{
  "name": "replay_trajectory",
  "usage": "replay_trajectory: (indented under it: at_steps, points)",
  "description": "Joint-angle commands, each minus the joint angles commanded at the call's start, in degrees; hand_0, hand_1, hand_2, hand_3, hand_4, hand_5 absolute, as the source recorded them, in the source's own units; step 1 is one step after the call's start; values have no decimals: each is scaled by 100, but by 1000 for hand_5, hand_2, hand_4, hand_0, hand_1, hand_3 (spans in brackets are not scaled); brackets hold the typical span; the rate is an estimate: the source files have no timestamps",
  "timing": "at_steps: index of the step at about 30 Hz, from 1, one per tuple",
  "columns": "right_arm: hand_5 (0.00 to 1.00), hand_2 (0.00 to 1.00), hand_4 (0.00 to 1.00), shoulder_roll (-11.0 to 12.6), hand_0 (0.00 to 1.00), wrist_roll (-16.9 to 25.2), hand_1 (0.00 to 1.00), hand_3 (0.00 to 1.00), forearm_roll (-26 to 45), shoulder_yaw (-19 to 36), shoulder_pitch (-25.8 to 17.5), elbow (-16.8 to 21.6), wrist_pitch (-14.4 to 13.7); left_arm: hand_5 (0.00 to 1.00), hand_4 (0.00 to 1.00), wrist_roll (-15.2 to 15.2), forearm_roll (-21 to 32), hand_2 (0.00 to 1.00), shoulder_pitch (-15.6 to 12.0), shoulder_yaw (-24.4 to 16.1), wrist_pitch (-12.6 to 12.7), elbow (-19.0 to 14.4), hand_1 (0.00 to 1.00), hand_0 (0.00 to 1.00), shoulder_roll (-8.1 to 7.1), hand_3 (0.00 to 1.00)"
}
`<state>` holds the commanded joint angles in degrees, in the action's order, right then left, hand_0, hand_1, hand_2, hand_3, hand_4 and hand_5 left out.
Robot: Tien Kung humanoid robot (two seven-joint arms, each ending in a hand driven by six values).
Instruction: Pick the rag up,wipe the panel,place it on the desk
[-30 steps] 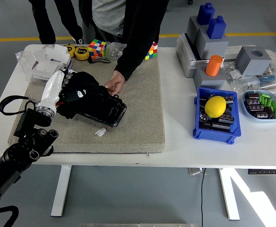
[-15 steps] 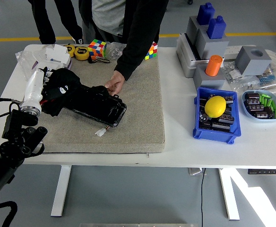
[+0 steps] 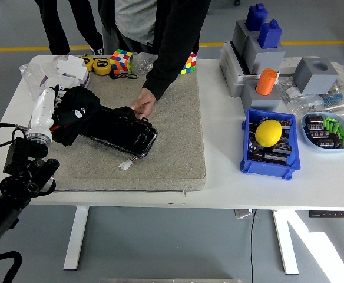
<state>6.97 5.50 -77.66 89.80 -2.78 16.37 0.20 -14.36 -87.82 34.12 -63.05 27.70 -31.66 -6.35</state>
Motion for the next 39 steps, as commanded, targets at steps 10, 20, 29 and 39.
replay_trajectory:
  at_steps: [10, 20, 29, 39]
  points:
    - [386, 501, 890, 1, 559, 1, 572, 523, -13, 16, 7, 3, 8, 2, 676, 112, 198, 333, -109, 704, -31, -677, 252, 190, 25, 558]
    - [388, 501, 893, 8, 559, 1, 572, 523, -27, 38, 5, 0, 7, 2, 677, 182, 431, 333, -234, 1559, -42, -1326, 252, 189, -22, 558]
    - [390, 501, 894, 2, 559, 4, 571, 523, -32, 24, 13, 6, 10, 2, 676, 272, 480, 333, -272, 2148, -56, -1835, 249, 188, -21, 558]
    - [390, 501, 894, 29, 558, 19, 570, 523, -54, 36, 15, 6, 10, 2, 677, 329, 521, 334, -256, 2462, -109, -1994, 249, 189, 14, 558]
